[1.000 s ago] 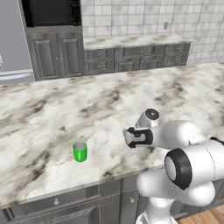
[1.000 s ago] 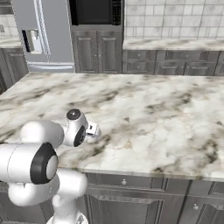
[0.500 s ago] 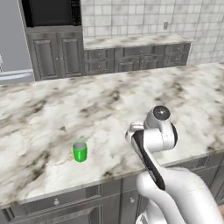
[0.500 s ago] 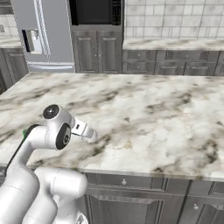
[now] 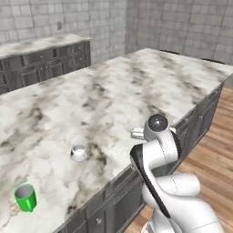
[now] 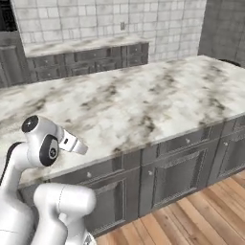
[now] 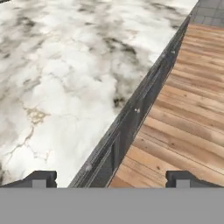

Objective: Clear the mugs and bowl far away from the sink.

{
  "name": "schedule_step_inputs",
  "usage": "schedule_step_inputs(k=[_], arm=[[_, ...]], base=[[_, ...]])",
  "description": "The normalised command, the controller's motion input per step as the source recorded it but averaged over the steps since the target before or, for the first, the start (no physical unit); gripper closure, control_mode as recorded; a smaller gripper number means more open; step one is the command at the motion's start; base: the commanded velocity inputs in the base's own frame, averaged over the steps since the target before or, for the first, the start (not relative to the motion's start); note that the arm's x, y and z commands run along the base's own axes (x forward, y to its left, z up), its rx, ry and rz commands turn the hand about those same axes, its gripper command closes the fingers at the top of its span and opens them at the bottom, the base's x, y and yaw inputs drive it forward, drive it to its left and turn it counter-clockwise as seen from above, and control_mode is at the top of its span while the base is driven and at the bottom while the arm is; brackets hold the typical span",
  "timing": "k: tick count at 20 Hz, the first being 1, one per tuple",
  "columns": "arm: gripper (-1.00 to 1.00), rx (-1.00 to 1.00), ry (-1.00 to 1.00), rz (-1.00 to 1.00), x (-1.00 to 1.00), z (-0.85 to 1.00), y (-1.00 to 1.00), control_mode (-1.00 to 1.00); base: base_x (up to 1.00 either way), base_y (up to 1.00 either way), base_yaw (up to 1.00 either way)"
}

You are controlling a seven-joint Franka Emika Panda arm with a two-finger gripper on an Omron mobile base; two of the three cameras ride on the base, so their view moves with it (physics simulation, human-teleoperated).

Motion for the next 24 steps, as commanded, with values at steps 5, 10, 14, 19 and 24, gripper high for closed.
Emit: schedule_step_inputs(k=[5, 10, 14, 19, 24], arm=[[-1.00, 0.00, 0.00, 0.00, 0.00, 0.00, 0.00, 1.00], [-1.00, 0.00, 0.00, 0.00, 0.00, 0.00, 0.00, 1.00], [-1.00, 0.00, 0.00, 0.00, 0.00, 0.00, 0.00, 1.00], [-1.00, 0.00, 0.00, 0.00, 0.00, 0.00, 0.00, 1.00], [-1.00, 0.00, 0.00, 0.00, 0.00, 0.00, 0.00, 1.00]], base=[[0.00, 0.00, -1.00], [0.00, 0.00, -1.00], [0.00, 0.00, -1.00], [0.00, 0.00, -1.00], [0.00, 0.00, -1.00]])
